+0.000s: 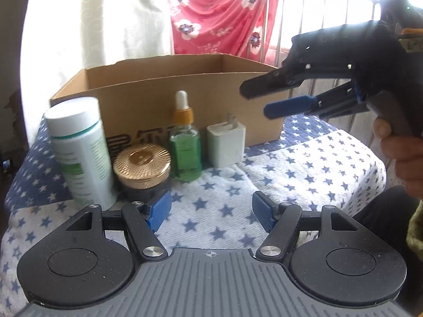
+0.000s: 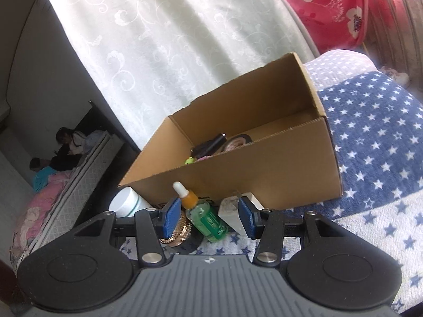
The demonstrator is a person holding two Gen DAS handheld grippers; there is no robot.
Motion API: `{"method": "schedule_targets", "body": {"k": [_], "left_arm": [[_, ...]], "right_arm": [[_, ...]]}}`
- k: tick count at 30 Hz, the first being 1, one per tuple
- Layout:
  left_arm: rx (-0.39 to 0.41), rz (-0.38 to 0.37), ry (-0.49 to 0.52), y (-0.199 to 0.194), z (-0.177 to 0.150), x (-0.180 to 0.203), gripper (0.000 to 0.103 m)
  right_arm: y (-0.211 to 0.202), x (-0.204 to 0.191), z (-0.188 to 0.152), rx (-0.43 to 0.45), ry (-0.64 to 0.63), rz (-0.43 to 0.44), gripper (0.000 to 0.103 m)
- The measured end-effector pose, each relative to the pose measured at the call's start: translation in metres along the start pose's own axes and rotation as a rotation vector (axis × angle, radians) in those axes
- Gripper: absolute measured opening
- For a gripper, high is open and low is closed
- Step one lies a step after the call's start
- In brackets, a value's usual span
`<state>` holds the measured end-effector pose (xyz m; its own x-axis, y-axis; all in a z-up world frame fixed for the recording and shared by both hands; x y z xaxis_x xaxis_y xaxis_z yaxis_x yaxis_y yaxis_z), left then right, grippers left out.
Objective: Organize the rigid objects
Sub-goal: 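Lift the right gripper out of the box toward the white charger, then close the right gripper on the white charger and lift it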
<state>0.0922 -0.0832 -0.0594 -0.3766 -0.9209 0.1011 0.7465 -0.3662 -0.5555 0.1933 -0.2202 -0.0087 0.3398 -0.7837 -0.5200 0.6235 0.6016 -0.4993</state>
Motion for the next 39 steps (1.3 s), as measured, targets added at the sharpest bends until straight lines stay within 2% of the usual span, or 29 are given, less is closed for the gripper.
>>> {"method": "schedule_targets", "body": {"k": [5, 11, 19, 24, 29, 39], "left_arm": [[0.029, 0.078, 0.067, 0.025, 0.010, 0.023, 0.066], [0.049, 0.115, 0.116, 0.046, 0.016, 0.036, 0.065], [0.002, 0.116, 0.059, 0.068, 0.022, 0.035, 0.059], [0.005, 0.138, 0.060, 0.075, 0.022, 0.040, 0.059], [0.001, 0.152, 0.046, 0.080, 0.024, 0.042, 0.058], [0.000, 0.144, 0.022, 0.069, 0.025, 0.043, 0.055]], "right_arm": [[0.015, 0.015, -0.009, 0.009, 0.030, 0.001, 0.050], [0.021, 0.033, -0.012, 0.003, 0.053, 0.029, 0.043], [0.024, 0.038, -0.013, 0.012, 0.040, 0.083, 0.041], [0.026, 0.035, -0.014, 0.004, 0.015, 0.098, 0.039], [0.032, 0.035, -0.016, 0.005, -0.011, 0.085, 0.041], [0.018, 0.033, -0.021, 0.012, -0.023, 0.091, 0.041]]}}
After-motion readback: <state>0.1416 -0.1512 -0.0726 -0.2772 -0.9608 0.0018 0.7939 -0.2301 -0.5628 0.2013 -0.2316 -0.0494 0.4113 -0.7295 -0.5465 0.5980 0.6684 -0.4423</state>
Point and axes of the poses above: each gripper's, at about its wrist camera, not at the fingertips, and y roughly the way its jaws point, x to its right, z to its top, the point moved 6 cm from there along y, roughly the way its jaws point, and after that the axes turned 5 degrees about -y, right-handed, at the moved point
